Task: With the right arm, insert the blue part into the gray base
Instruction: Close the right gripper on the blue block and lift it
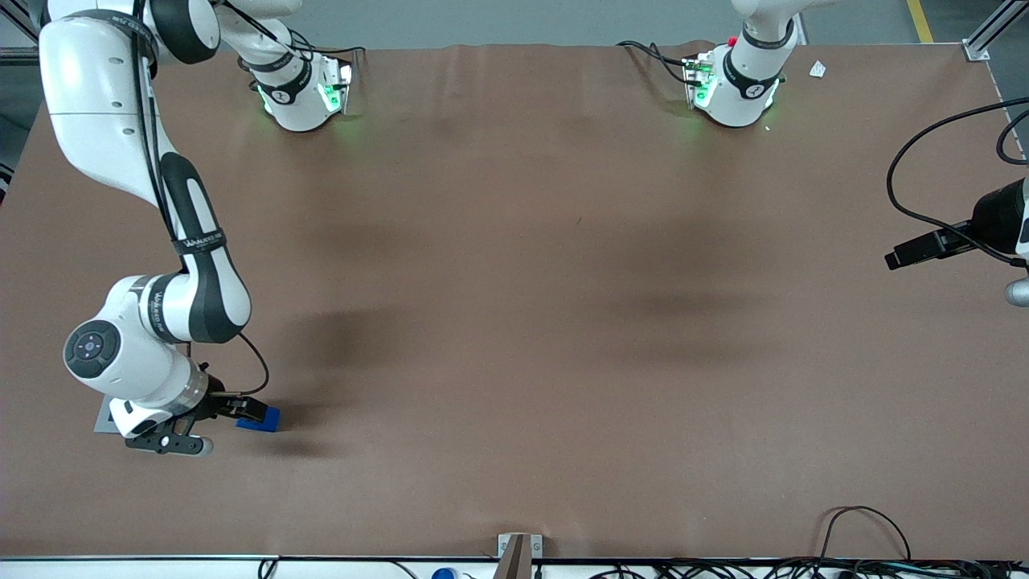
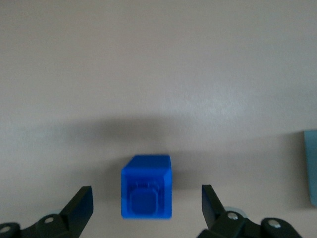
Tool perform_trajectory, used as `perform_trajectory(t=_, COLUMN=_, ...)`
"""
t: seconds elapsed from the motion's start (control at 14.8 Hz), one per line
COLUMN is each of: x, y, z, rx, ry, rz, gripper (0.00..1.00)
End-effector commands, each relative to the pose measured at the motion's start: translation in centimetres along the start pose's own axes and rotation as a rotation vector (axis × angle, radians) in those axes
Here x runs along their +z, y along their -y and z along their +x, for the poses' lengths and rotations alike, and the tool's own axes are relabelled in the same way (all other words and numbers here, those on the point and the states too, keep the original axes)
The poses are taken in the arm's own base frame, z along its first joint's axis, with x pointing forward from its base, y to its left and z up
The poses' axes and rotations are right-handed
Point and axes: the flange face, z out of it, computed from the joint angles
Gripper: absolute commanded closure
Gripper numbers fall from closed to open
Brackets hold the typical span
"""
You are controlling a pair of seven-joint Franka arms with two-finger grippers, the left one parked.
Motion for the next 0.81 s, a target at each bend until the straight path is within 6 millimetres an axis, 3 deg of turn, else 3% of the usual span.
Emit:
perform_trajectory(t=0.0, x=1.3, y=0.2, z=0.6, rx=0.016, ry=-0.027, rz=0.017, gripper=0.06)
perform_trajectory(t=0.74, x=2.6, y=0.3, z=0.1, rx=0.059, ry=-0.004, rz=0.048, gripper=0.23)
